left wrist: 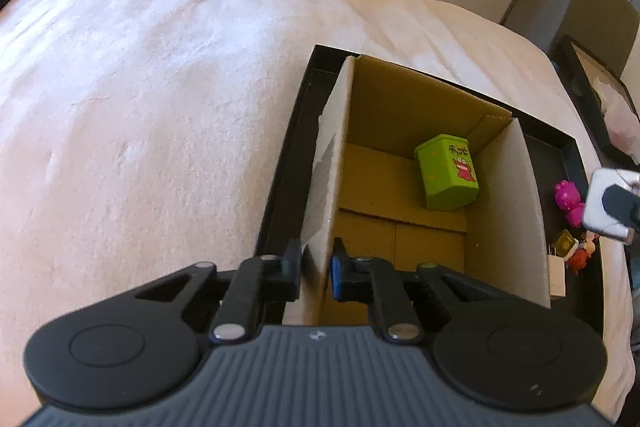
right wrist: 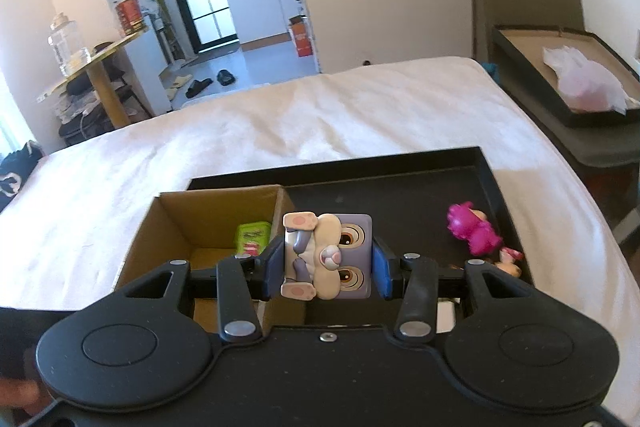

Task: Organize rigid objects
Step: 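Lower the grey bunny block into the box and open the right gripper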

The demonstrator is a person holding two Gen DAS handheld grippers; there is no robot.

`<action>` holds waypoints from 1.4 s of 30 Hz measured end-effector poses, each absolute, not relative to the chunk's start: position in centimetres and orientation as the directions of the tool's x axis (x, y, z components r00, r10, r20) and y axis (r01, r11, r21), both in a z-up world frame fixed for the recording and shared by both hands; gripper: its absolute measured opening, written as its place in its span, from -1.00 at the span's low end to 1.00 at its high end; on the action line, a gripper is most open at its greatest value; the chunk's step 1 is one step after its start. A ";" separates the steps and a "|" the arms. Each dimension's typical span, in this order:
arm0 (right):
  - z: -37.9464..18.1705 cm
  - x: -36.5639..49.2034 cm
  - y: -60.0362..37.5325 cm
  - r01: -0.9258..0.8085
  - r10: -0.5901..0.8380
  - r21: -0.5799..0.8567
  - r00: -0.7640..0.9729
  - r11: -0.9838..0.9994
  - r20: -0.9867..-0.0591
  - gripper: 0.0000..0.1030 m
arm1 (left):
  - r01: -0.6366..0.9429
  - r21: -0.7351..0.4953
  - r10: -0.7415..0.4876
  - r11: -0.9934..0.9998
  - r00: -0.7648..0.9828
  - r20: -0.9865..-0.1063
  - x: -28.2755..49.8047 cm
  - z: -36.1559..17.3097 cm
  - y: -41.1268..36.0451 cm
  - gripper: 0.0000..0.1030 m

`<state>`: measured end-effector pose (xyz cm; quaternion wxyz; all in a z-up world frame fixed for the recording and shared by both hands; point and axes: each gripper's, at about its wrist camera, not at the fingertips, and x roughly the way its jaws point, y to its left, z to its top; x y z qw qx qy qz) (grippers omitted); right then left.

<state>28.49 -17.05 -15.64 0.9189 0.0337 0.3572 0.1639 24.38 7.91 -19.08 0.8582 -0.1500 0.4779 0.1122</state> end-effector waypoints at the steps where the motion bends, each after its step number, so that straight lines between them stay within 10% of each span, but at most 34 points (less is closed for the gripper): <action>1: -15.5 28.5 -16.6 -0.284 0.328 0.176 0.690 0.943 -0.645 -0.15 | -0.334 -0.155 0.045 0.930 0.521 -0.852 24.3 -19.1 7.9 -0.74; 42: -14.7 29.0 -9.2 -0.458 0.459 0.198 0.574 0.867 -0.678 -0.05 | -0.328 -0.273 -0.082 0.904 0.495 -0.865 25.1 -19.5 8.8 -0.70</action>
